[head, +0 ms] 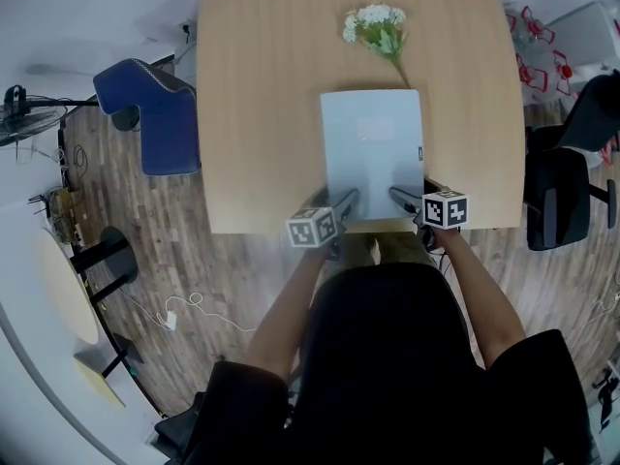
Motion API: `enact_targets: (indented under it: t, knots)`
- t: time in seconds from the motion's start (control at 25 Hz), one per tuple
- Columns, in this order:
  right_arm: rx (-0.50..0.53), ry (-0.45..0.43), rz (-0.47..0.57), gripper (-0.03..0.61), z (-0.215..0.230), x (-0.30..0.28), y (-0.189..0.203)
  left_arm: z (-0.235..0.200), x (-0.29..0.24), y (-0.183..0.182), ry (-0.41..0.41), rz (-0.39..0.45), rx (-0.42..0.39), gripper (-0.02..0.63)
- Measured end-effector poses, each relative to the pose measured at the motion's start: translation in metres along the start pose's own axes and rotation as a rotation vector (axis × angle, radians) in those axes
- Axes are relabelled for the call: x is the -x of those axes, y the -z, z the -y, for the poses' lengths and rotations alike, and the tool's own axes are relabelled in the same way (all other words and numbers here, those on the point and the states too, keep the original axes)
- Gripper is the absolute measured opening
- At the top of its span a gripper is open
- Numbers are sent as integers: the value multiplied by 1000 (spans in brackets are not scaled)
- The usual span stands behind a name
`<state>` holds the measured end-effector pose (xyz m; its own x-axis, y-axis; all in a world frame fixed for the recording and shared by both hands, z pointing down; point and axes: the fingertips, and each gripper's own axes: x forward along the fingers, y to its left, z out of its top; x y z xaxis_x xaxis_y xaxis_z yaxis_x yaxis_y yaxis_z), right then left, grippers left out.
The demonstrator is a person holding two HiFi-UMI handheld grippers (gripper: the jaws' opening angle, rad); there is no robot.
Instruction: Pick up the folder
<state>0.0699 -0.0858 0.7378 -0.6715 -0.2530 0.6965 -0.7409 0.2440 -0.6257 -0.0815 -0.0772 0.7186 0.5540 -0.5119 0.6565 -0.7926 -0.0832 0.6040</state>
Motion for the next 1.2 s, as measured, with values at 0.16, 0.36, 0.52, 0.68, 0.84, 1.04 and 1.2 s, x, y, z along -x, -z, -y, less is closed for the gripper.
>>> enact_targets:
  t: [0.16, 0.36, 0.52, 0.68, 0.84, 1.04, 1.2]
  knots:
    - [-17, 2, 76, 433, -8, 10, -9, 8, 9, -12, -11, 67, -16, 360]
    - [31, 12, 133, 428, -16, 23, -22, 18, 17, -20, -17, 132, 1, 360]
    - [66, 0, 163, 428, -26, 33, -33, 27, 29, -29, -14, 196, 1, 360]
    - [106, 6, 205, 426, -39, 47, -51, 38, 40, -43, -3, 251, 5, 360]
    - [143, 4, 239, 425, -58, 60, -68, 48, 56, -61, 22, 308, -7, 360]
    - [213, 9, 296, 425, -83, 83, -87, 64, 80, -80, 42, 377, -26, 360]
    - [254, 17, 326, 425, -99, 101, -100, 78, 94, -91, 78, 428, -37, 364]
